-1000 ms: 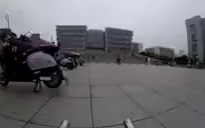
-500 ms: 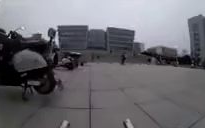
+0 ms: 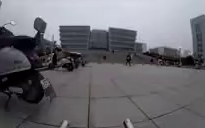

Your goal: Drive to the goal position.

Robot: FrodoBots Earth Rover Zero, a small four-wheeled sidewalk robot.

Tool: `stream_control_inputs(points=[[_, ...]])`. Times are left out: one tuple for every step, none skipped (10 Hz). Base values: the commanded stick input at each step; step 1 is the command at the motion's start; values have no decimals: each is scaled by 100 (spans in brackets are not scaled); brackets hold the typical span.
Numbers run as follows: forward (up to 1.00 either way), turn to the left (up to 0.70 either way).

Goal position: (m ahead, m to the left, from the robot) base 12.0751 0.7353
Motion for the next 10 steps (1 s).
stream_control_inputs(points=[[84,-2],[84,-2],[84,-2],[84,-2],[84,-2],[84,-2],[84,-2],[84,-2],[84,-2],[84,-2]])
